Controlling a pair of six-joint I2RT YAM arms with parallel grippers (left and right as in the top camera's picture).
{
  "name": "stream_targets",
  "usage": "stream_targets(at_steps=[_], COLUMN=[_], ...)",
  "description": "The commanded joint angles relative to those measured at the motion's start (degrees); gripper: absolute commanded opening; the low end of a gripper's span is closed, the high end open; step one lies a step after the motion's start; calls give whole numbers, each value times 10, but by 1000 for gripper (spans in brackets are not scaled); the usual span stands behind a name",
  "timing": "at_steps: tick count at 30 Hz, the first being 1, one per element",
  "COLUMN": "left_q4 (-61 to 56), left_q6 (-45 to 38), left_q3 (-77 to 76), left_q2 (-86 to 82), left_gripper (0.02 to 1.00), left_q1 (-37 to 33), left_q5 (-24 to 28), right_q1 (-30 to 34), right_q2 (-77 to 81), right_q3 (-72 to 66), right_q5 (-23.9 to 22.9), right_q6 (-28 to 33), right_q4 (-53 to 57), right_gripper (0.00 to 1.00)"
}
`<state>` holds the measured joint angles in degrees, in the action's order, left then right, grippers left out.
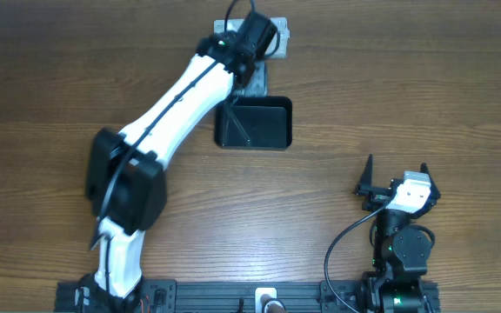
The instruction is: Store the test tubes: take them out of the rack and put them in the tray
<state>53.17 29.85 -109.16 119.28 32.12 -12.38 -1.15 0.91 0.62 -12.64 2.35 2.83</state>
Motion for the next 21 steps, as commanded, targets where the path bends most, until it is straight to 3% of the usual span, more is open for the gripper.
stream_targets(at_steps=[1, 10, 14, 17, 21], left_q4=[-47, -88, -185, -309, -485], left_q6=[-50, -165, -247, -329, -387], left_q3=[-7, 10, 90, 203, 382], left_q2=[-129, -254, -309, -366, -454], left_gripper=[772, 790, 838, 917, 1000], left_q1=[-12, -95, -123, -144, -185], left_q5=[-81, -78, -73, -31, 84], right_q1=[4, 4, 4, 4, 4], right_q2=[-6, -6, -6, -6, -6], right_q3=[-3, -3, -3, -3, -3], right_q5=[-7, -7, -7, -7, -7], right_q6=[1, 1, 1, 1, 1], right_q4=[1, 1, 1, 1, 1], right_gripper=[993, 991, 993, 993, 991])
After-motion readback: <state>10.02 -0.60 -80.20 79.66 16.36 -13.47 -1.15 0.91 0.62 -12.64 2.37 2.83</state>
